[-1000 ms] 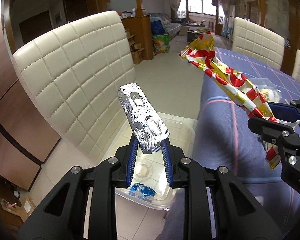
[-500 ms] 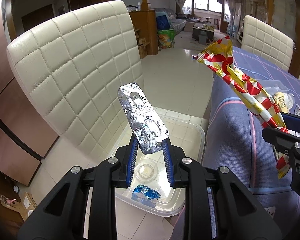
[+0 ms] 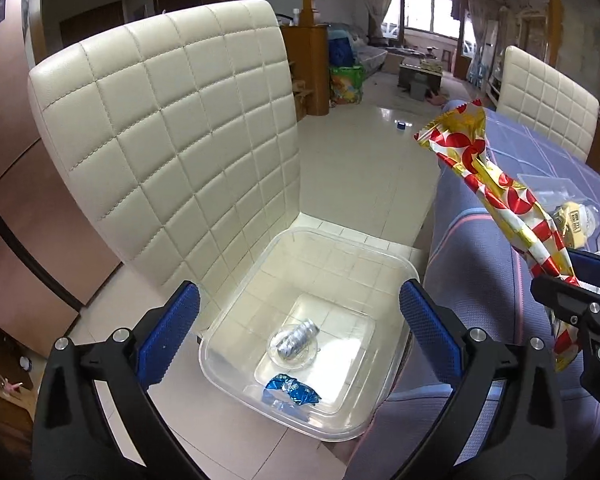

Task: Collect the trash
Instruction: 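Open the left gripper to drop the blister pack into the bin, then open the right gripper to drop the candy wrapper into the bin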

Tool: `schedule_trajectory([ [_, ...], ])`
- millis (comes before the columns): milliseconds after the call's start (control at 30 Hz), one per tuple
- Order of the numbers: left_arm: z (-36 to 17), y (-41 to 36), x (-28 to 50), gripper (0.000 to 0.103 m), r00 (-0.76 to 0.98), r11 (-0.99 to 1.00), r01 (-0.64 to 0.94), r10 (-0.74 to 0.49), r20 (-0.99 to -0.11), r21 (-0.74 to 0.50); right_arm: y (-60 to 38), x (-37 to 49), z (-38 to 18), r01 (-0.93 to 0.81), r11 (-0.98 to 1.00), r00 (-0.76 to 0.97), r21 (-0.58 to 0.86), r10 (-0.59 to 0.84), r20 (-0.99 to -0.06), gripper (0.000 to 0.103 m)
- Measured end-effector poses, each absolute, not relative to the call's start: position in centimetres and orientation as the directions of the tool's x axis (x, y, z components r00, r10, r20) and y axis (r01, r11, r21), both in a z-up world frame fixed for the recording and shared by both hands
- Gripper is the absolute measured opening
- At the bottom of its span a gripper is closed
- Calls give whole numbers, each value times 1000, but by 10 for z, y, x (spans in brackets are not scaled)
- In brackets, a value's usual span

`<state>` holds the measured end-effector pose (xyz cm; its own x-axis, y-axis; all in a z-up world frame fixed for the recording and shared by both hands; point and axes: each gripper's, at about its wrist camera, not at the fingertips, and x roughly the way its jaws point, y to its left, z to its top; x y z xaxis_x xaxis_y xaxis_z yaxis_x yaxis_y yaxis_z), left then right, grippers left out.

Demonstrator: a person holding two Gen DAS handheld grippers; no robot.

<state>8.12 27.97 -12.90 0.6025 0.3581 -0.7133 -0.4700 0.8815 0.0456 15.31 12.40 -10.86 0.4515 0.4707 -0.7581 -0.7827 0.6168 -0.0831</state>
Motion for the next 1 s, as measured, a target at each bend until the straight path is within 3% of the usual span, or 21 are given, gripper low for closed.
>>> schedule_trajectory([
  [1000,-129,288,62,99,595,873,-485,377,-710,58,145,154,-111,-815,572,441,-90,512,-738,28],
])
